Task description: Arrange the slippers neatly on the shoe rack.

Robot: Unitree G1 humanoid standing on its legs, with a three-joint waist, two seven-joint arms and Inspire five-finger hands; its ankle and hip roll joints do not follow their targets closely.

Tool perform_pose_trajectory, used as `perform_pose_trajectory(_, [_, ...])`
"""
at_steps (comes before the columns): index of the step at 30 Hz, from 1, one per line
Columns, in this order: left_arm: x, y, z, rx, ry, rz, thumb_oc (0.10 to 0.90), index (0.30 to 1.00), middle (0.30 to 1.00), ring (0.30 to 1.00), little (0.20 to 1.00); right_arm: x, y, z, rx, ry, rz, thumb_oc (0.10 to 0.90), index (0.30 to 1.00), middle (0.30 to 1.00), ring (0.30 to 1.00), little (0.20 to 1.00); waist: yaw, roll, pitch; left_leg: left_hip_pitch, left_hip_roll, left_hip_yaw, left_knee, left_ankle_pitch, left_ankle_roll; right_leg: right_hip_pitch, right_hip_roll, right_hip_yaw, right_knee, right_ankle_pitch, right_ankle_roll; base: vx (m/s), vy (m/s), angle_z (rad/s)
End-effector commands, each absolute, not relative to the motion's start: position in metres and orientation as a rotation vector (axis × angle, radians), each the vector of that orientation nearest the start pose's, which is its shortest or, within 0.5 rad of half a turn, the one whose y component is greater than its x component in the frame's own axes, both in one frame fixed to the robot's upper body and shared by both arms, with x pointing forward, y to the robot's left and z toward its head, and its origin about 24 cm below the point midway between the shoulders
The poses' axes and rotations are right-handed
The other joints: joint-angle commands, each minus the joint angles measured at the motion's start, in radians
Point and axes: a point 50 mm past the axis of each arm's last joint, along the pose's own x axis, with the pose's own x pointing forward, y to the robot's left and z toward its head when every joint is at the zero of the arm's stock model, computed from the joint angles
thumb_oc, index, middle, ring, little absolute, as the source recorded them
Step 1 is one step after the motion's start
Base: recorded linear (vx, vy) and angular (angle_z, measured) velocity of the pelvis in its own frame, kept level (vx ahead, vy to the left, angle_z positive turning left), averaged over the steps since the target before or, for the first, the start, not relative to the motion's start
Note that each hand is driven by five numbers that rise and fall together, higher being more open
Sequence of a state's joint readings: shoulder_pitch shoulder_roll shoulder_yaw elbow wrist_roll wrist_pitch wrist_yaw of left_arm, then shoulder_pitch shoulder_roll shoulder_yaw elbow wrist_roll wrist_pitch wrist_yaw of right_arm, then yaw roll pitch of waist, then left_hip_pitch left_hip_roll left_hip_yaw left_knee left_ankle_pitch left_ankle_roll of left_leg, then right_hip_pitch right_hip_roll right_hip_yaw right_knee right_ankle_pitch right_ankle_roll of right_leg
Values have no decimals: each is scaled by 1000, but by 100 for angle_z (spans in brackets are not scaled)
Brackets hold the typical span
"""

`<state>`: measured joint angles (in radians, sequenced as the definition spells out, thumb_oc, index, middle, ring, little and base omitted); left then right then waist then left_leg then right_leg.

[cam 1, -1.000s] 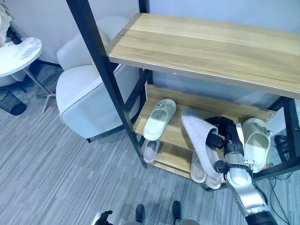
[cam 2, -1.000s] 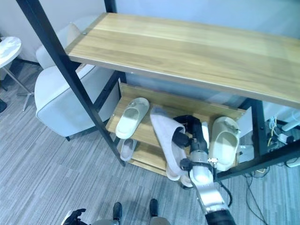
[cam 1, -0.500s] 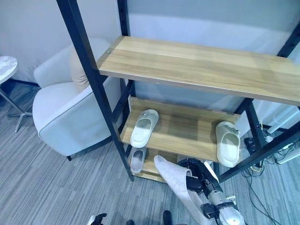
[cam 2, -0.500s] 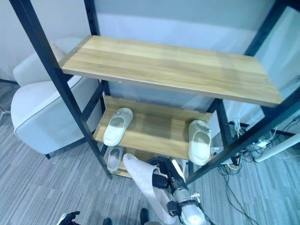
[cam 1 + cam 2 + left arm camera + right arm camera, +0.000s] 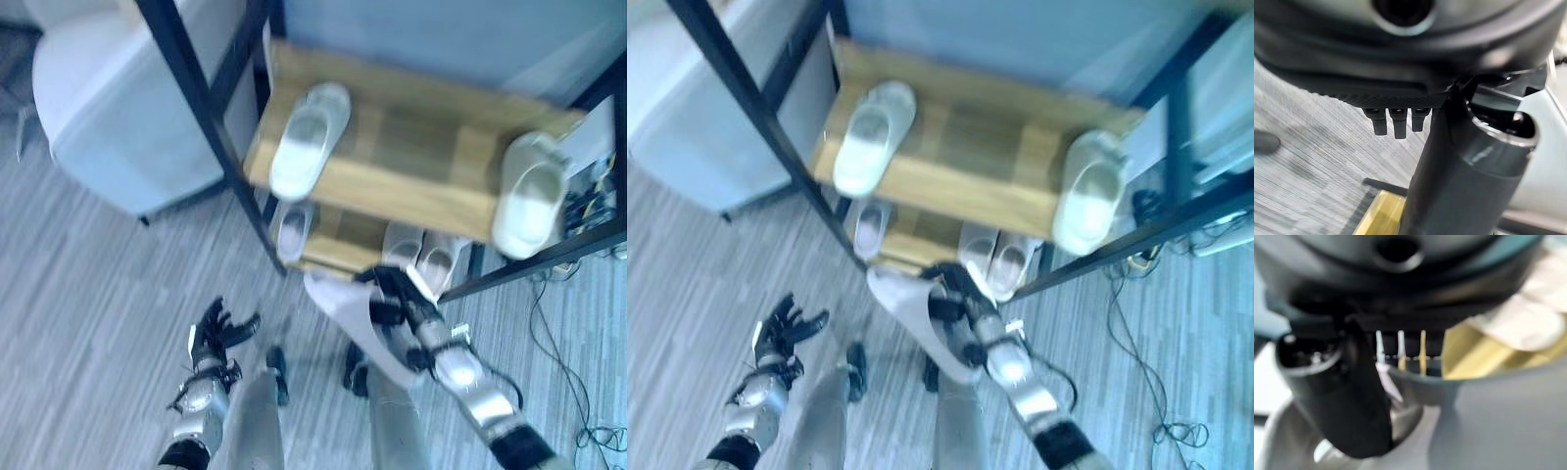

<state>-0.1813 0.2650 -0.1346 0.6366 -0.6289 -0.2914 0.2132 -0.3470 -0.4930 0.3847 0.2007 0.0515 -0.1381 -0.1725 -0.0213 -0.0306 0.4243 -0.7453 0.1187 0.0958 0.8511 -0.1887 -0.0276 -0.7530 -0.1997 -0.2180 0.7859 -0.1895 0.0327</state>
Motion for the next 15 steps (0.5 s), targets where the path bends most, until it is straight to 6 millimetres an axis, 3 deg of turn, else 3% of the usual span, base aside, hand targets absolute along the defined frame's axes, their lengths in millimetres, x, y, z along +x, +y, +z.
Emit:
perform_pose_trajectory(1, [279,225,19,-258,-45,346,800,900,900,900,900,327,-137,180,-482,-623,92,400,300,300,300,300,40,18,-65,-120,17,-25,204,-228,2,-133,-37,95,248,-218,21,-82,-59,-23])
perform_pose_trajectory(2, [280,225,19,-258,-46,347,800,900,900,900,900,328,-137,180,-482,-625,92,400,300,300,300,300,40,18,-71,-134,18,-26,214,-233,2,-146,-37,96,257,-222,21,-111,-64,-5])
perform_pose_trajectory(4, [283,237,34,-318,-111,408,800,900,900,900,900,341,-148,223,-508,-730,-18,400,300,300,300,300,64,26,-99,-323,25,-59,403,-302,27,-338,-36,130,456,-298,-11,-22,-38,42])
perform_pose_trajectory(5, [283,237,34,-318,-111,408,800,900,900,900,900,341,-148,223,-508,-730,-17,400,300,300,300,300,64,26,-102,-328,26,-60,406,-303,27,-343,-36,130,458,-299,-11,3,-82,10])
perform_pose_trajectory(6, [287,250,52,-339,-184,453,800,900,900,900,900,351,-160,247,-556,-758,-97,400,300,300,300,300,79,30,-109,-435,25,-83,542,-353,41,-454,-35,144,595,-348,-32,20,-47,-9])
perform_pose_trajectory(7, [287,250,53,-340,-186,454,800,900,900,900,900,352,-159,248,-556,-761,-97,400,300,300,300,300,78,31,-113,-449,26,-84,555,-359,41,-468,-35,145,607,-355,-32,40,-55,9])
perform_pose_trajectory(11, [290,267,77,-380,-291,547,800,900,900,900,900,359,-176,289,-586,-818,-215,400,300,300,300,300,99,41,-122,-616,16,-110,820,-451,56,-644,-39,174,878,-446,-55,112,-11,8])
perform_pose_trajectory(12, [291,273,91,-385,-344,576,800,900,900,900,900,362,-188,308,-591,-833,-281,400,300,300,300,300,107,45,-108,-672,20,-115,942,-496,57,-701,-45,187,997,-488,-59,144,6,8])
perform_pose_trajectory(15, [291,277,102,-396,-389,595,800,900,900,900,900,360,-195,326,-597,-859,-320,400,300,300,300,300,108,52,-85,-728,13,-138,1064,-535,55,-763,-47,223,1125,-526,-62,121,10,6])
